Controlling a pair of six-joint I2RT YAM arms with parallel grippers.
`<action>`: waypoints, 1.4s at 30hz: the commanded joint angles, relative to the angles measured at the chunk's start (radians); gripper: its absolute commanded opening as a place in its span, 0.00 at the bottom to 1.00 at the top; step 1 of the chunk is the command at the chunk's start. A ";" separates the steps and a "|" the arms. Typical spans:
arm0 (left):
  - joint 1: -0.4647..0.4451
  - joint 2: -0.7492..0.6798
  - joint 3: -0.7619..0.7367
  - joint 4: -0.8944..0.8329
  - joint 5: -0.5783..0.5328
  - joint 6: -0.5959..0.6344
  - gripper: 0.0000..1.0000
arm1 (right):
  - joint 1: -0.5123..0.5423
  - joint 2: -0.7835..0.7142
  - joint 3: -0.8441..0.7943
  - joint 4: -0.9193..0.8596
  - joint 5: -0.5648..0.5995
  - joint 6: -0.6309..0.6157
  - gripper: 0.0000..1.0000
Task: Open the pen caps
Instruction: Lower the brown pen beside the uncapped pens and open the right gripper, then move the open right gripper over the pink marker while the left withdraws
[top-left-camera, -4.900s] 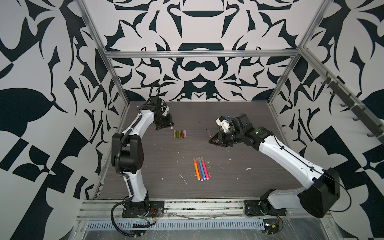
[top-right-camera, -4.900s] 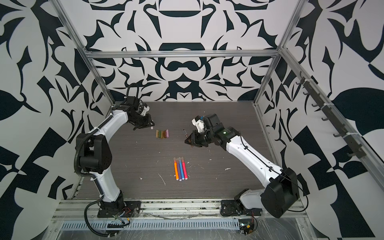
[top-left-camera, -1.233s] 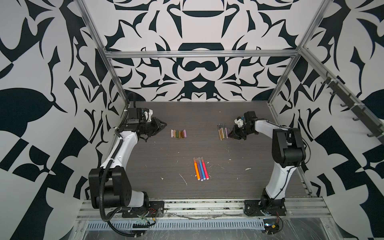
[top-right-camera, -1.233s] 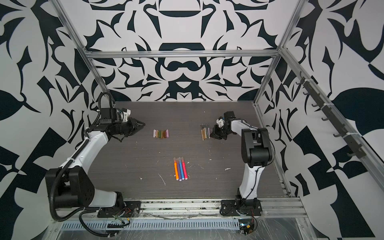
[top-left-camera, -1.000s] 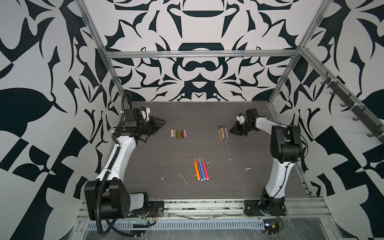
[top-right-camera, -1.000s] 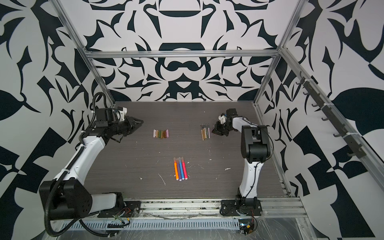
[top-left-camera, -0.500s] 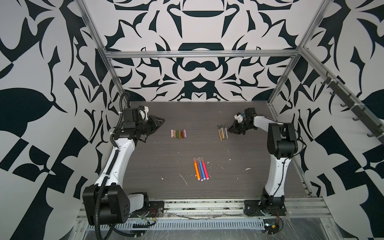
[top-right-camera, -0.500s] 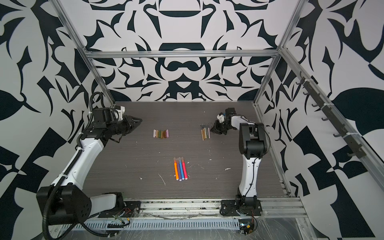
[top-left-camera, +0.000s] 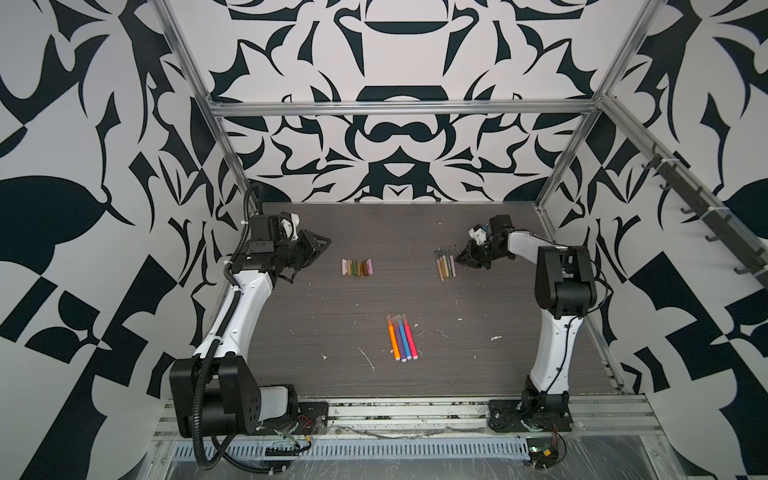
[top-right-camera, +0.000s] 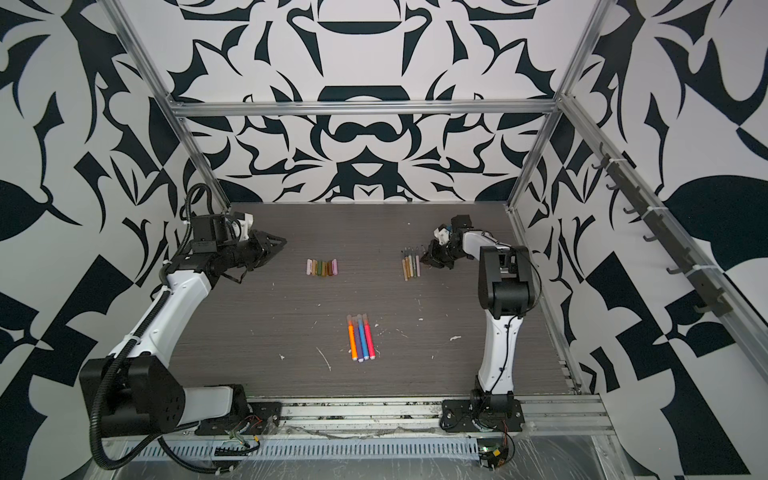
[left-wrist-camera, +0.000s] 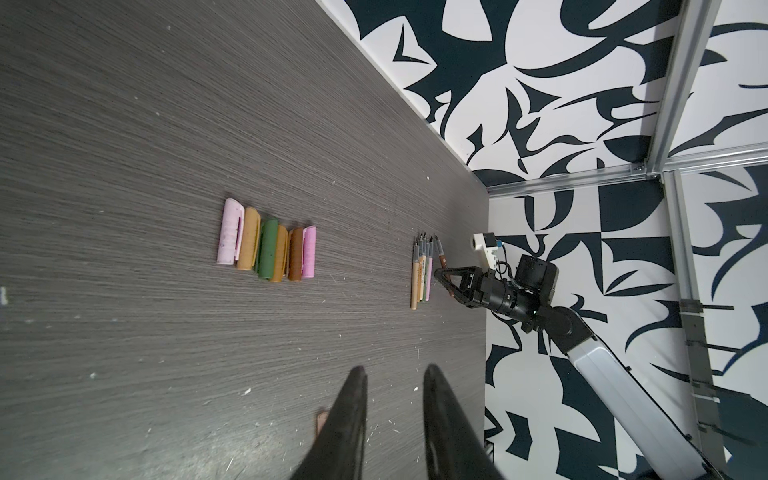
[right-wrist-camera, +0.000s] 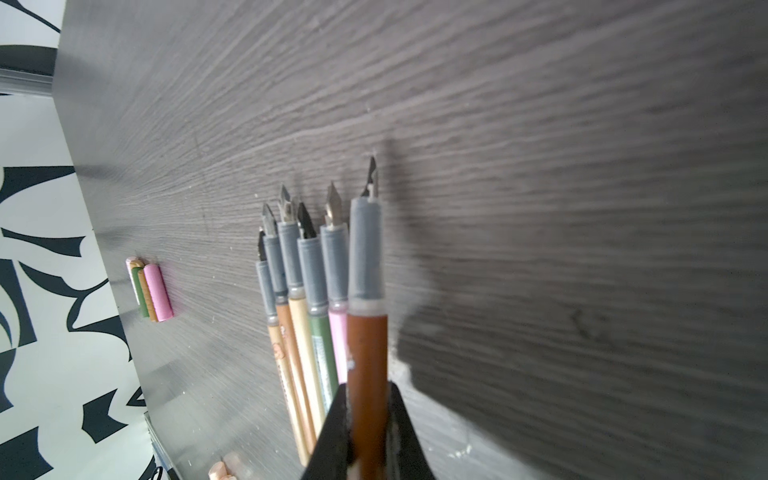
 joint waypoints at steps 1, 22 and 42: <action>0.003 0.004 0.030 0.005 0.008 0.006 0.27 | -0.003 -0.059 -0.018 0.015 -0.018 0.003 0.11; 0.002 -0.020 0.041 -0.036 0.015 0.023 0.27 | -0.004 -0.090 -0.095 0.068 -0.020 0.033 0.31; 0.002 -0.096 0.027 -0.027 -0.093 0.027 0.29 | -0.004 -0.160 -0.063 0.065 -0.060 0.071 0.30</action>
